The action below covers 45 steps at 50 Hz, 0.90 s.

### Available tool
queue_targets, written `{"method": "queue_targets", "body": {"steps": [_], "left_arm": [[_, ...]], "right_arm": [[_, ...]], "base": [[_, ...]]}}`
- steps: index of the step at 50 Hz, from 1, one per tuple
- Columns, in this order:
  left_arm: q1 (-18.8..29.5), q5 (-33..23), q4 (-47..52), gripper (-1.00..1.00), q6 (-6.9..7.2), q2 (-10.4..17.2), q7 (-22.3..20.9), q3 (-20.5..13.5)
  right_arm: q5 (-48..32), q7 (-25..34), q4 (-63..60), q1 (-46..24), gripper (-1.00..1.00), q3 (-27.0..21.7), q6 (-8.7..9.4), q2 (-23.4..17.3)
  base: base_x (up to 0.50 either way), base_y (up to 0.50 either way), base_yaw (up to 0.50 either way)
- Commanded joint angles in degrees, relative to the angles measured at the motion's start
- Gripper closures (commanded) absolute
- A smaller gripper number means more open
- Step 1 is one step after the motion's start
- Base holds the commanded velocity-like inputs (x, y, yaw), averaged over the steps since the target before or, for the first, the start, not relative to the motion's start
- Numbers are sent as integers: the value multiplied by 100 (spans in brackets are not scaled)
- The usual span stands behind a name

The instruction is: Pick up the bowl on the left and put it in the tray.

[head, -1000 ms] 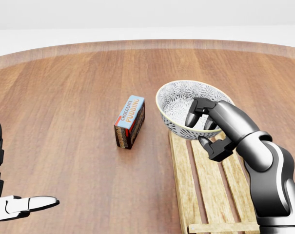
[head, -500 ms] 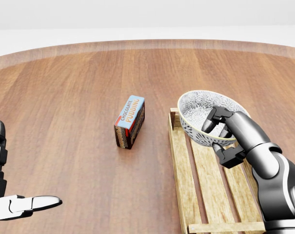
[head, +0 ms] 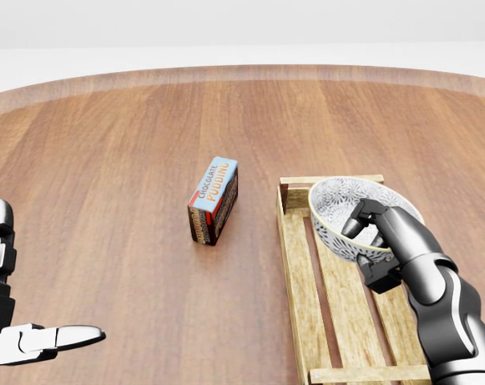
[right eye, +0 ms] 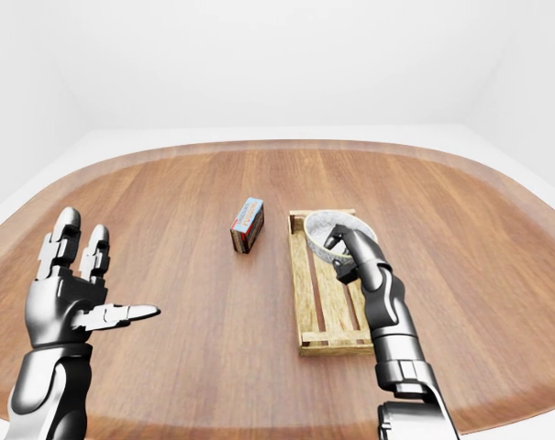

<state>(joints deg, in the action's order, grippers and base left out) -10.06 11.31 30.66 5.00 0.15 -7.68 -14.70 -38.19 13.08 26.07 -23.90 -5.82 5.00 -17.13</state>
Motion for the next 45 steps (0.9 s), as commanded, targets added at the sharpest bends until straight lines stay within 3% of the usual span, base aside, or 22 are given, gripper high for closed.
{"method": "queue_targets", "body": {"steps": [1,45], "left_arm": [[-28,9,-8,-100,0,-14,-15,8],[-31,75,-78,-100,0,-5,-35,-37]], "right_arm": [[-323,-336,544,-169,100,42,0,-14],[-259,-1466,3143,-1203,100,413,0,40]], "base": [[0,0,0],[0,0,0]]}}
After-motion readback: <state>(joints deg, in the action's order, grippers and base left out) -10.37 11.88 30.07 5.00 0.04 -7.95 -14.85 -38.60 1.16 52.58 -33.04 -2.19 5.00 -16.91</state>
